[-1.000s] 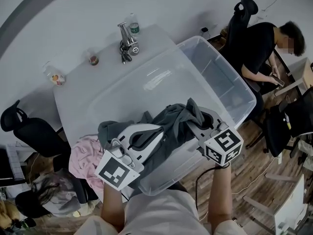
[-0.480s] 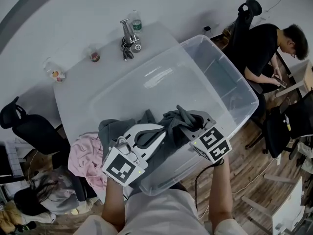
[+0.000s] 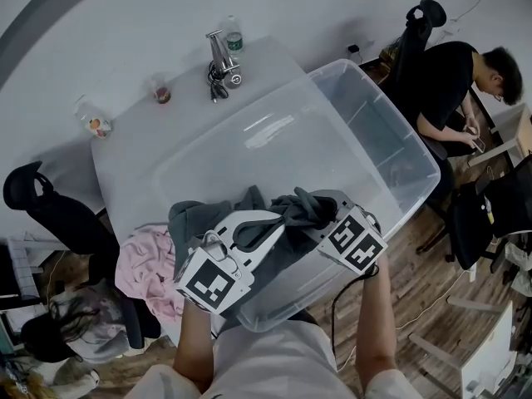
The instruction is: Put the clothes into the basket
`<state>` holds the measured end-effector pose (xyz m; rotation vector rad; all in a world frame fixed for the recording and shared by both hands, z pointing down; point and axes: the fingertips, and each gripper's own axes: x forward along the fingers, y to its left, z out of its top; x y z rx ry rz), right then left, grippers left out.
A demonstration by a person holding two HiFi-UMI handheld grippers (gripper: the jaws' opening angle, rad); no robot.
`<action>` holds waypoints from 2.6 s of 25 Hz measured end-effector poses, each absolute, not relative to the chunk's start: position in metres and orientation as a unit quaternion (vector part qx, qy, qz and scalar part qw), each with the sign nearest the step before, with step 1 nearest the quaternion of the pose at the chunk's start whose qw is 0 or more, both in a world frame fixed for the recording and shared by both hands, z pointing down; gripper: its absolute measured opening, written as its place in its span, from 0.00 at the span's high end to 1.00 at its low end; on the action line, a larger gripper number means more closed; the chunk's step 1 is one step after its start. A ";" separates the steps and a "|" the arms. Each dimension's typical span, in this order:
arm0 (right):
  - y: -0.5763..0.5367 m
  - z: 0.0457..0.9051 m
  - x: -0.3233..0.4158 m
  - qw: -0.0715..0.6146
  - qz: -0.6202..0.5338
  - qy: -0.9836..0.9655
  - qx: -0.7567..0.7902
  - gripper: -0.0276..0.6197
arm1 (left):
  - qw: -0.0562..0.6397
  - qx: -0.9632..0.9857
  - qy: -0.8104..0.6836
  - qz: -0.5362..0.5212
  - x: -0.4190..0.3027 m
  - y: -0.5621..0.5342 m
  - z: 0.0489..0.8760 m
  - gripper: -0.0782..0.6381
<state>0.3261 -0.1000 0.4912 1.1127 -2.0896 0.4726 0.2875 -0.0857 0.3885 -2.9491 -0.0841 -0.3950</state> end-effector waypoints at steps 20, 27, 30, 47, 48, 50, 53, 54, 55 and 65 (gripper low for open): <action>-0.095 0.456 0.318 0.313 0.106 -0.830 0.450 0.56 | 0.070 -0.988 -0.015 -0.134 0.285 -0.087 0.387 0.89; -0.091 0.388 0.318 0.135 0.040 -0.852 0.504 0.89 | 0.055 -0.995 0.003 -0.083 0.277 -0.086 0.359 0.89; -0.082 0.366 0.315 0.099 0.022 -0.854 0.510 0.92 | 0.041 -0.998 0.009 -0.056 0.268 -0.084 0.343 0.89; -0.035 0.303 0.231 0.018 -0.043 -0.871 0.489 0.95 | 0.005 -0.999 0.027 0.038 0.175 -0.055 0.305 0.89; -0.035 0.303 0.225 0.019 -0.043 -0.873 0.486 0.95 | 0.005 -0.999 0.033 0.035 0.168 -0.054 0.306 0.89; -0.034 0.303 0.213 0.020 -0.045 -0.877 0.478 0.95 | 0.004 -0.999 0.045 0.024 0.152 -0.052 0.309 0.89; -0.034 0.301 0.194 0.021 -0.048 -0.883 0.467 0.95 | 0.008 -0.998 0.062 0.020 0.128 -0.051 0.309 0.89; -0.035 0.300 0.187 0.021 -0.048 -0.884 0.464 0.95 | 0.011 -0.997 0.068 0.020 0.119 -0.050 0.309 0.89; -0.035 0.299 0.180 0.021 -0.050 -0.886 0.460 0.95 | 0.013 -0.997 0.074 0.021 0.111 -0.050 0.308 0.89; -0.046 0.289 0.093 0.020 -0.078 -0.916 0.394 0.95 | 0.027 -0.988 0.149 0.009 0.022 -0.053 0.312 0.89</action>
